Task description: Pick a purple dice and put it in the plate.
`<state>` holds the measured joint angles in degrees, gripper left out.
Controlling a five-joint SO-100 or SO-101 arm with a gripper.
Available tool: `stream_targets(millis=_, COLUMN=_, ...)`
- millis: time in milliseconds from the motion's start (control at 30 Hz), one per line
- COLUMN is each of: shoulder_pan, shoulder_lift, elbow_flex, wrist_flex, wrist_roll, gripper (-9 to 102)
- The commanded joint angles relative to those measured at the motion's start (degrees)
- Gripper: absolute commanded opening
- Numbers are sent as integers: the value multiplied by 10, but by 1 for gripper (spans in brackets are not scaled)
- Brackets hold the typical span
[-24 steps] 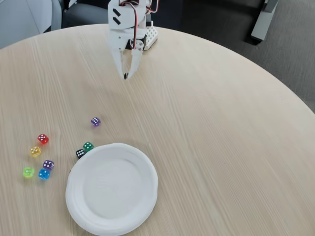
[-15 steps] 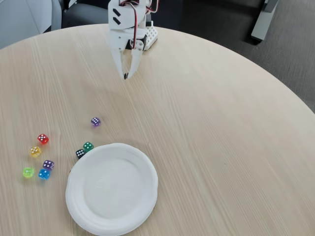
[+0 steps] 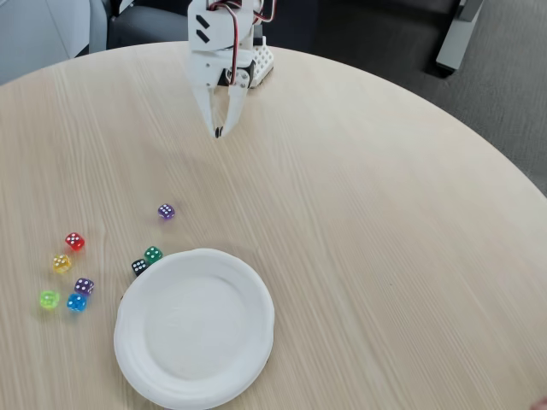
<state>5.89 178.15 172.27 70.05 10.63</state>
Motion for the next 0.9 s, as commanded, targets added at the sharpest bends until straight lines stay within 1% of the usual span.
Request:
stream_targets(millis=0, shoulder_pan=-4, shoulder_lift=4, elbow_flex=1, wrist_flex=1, wrist_roll=4, gripper=1)
stream_targets(millis=533, shoulder_pan=-4, shoulder_lift=4, elbow_flex=1, wrist_flex=1, wrist_roll=4, gripper=0)
stream_targets(millis=867, shoulder_pan=-5, shoulder_lift=-5, elbow_flex=-1, wrist_flex=0, wrist_roll=25, gripper=0)
